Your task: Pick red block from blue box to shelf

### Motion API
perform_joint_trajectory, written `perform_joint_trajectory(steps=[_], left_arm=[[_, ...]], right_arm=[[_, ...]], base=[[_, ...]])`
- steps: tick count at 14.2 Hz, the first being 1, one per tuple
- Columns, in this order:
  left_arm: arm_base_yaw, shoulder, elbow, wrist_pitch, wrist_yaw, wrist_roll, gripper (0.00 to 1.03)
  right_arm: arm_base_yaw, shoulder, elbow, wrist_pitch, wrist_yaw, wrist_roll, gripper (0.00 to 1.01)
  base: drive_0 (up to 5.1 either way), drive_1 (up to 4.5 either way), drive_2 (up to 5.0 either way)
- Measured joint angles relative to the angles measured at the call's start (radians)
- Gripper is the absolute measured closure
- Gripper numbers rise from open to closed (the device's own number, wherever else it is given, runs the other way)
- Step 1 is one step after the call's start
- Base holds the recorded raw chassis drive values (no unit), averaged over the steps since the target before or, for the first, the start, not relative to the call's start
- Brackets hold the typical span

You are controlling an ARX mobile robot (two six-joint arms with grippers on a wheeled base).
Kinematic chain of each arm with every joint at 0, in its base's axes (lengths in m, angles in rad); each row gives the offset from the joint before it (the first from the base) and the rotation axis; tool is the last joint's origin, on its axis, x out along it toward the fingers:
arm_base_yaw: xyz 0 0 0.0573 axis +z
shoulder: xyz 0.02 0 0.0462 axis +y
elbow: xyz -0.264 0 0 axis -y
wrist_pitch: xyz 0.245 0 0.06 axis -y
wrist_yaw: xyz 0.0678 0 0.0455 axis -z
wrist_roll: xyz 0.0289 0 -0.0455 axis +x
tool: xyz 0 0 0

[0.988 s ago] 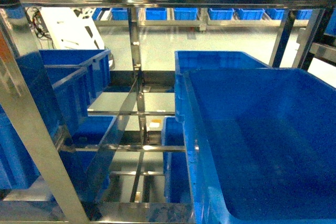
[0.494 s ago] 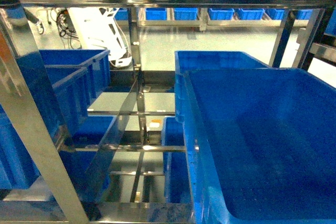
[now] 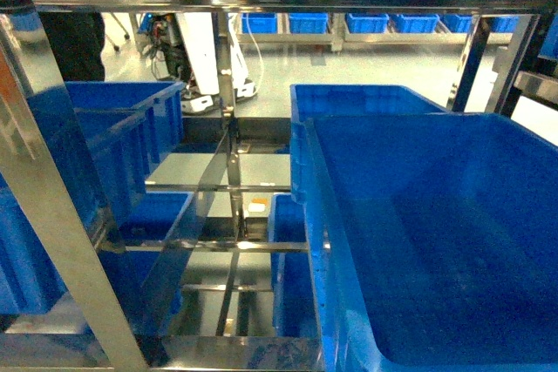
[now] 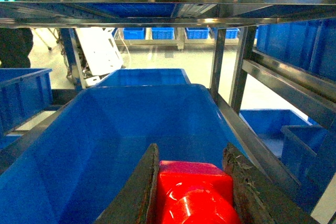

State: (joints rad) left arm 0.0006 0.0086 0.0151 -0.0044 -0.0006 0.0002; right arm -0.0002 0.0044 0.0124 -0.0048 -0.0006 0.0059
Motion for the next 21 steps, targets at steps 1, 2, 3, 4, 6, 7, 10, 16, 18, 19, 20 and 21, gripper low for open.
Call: perform_joint_trajectory(steps=[1, 2, 3, 4, 6, 7, 10, 16, 18, 19, 20, 21], left_arm=[[0.0, 0.0, 0.0, 0.0, 0.0, 0.0, 0.05], [0.0, 0.0, 0.0, 0.0, 0.0, 0.0, 0.05], [0.0, 0.0, 0.0, 0.0, 0.0, 0.0, 0.05], [0.0, 0.0, 0.0, 0.0, 0.0, 0.0, 0.05], [0.0, 0.0, 0.0, 0.0, 0.0, 0.0, 0.05], [0.0, 0.0, 0.0, 0.0, 0.0, 0.0, 0.05], [0.0, 0.0, 0.0, 0.001, 0.001, 0.0, 0.05], [-0.001, 0.0, 0.0, 0.001, 0.0, 0.0, 0.05], [-0.001, 0.0, 0.0, 0.001, 0.0, 0.0, 0.05], [-0.001, 0.0, 0.0, 0.001, 0.0, 0.0, 0.05], [-0.001, 0.0, 0.0, 0.0, 0.0, 0.0, 0.05], [-0.001, 0.0, 0.0, 0.001, -0.001, 0.0, 0.05]], right_arm=[[0.0, 0.0, 0.0, 0.0, 0.0, 0.0, 0.72], [0.0, 0.0, 0.0, 0.0, 0.0, 0.0, 0.72], [0.0, 0.0, 0.0, 0.0, 0.0, 0.0, 0.72], [0.0, 0.0, 0.0, 0.0, 0.0, 0.0, 0.72], [0.0, 0.0, 0.0, 0.0, 0.0, 0.0, 0.72], [0.0, 0.0, 0.0, 0.0, 0.0, 0.0, 0.72], [0.106, 0.214, 0.066, -0.079, 0.339, -0.042, 0.72], [0.03, 1.163, 0.298, 0.555, 0.131, 0.093, 0.65], [0.089, 1.376, 0.373, 0.602, 0.105, 0.099, 0.41], [0.108, 1.403, 0.375, 0.599, 0.115, 0.098, 0.28], [0.12, 1.394, 0.376, 0.599, 0.124, 0.098, 0.17], [0.14, 1.367, 0.376, 0.588, 0.138, 0.097, 0.06]], base=[[0.0, 0.0, 0.0], [0.0, 0.0, 0.0], [0.0, 0.0, 0.0], [0.0, 0.0, 0.0], [0.0, 0.0, 0.0], [0.0, 0.0, 0.0], [0.0, 0.0, 0.0], [0.0, 0.0, 0.0], [0.0, 0.0, 0.0], [0.0, 0.0, 0.0], [0.0, 0.0, 0.0], [0.0, 0.0, 0.0]])
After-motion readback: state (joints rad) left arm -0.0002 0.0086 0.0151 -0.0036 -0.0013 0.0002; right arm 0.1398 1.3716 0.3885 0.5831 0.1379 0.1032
